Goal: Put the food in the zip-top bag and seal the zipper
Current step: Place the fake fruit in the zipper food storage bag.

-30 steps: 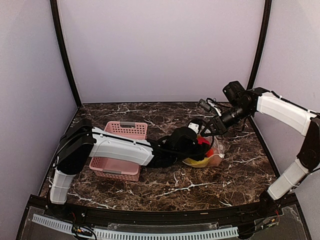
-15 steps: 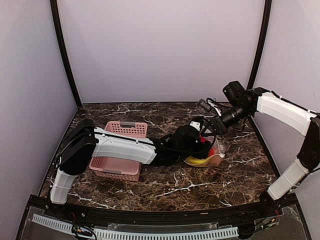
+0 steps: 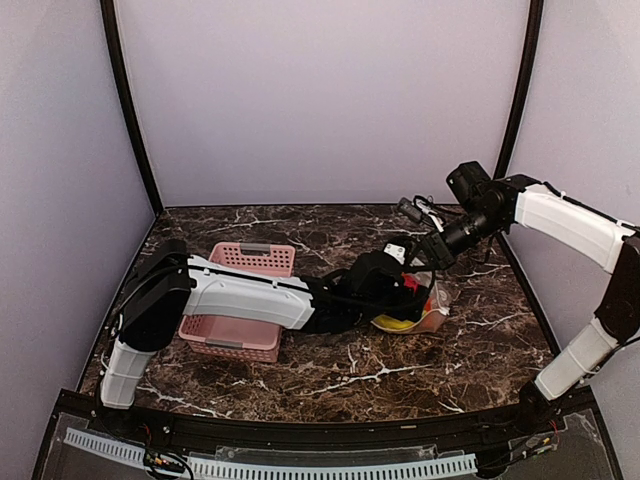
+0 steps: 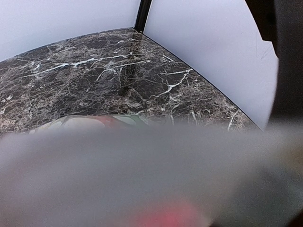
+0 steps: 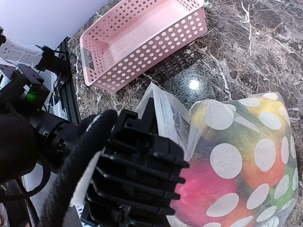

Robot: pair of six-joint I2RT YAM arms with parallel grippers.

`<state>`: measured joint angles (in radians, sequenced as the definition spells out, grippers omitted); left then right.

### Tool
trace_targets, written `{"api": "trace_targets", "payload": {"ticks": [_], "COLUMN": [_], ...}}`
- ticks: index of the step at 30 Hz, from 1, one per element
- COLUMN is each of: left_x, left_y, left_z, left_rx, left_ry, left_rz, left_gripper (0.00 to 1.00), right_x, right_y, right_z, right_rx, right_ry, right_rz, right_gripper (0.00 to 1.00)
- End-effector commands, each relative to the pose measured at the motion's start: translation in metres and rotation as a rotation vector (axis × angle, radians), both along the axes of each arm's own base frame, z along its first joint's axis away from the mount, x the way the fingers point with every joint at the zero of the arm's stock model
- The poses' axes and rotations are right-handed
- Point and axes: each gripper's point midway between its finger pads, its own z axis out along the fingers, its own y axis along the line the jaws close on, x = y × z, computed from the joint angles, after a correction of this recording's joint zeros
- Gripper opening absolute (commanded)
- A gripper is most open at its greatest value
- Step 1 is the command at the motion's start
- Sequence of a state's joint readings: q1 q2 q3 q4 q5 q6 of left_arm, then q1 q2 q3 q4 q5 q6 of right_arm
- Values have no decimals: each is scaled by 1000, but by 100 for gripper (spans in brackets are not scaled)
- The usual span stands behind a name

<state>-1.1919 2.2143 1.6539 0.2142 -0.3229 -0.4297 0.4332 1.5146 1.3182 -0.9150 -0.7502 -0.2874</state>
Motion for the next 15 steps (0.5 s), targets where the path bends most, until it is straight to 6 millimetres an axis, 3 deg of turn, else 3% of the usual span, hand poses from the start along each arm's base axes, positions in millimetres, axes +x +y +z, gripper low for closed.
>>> {"api": "trace_targets", "payload": {"ticks": [1,8,15], "left_x": [-14,-51,-80], "left_y": [-4,-10,-1], "left_z": [31,65,70], "left_rx": [-27,17,27], "left_ry": [-32,-153,-130], "left_rz": [-53,-119,-155], "left_gripper": [93,90,89], "right_x": [-3,-3,-6], "right_y": [1,0,-2], "right_z": [11,8,8], "right_rx": [24,17,15], "right_ry": [-48,-49,-63], "right_rz": [14,13,15], "right_gripper": [0,0,0]}}
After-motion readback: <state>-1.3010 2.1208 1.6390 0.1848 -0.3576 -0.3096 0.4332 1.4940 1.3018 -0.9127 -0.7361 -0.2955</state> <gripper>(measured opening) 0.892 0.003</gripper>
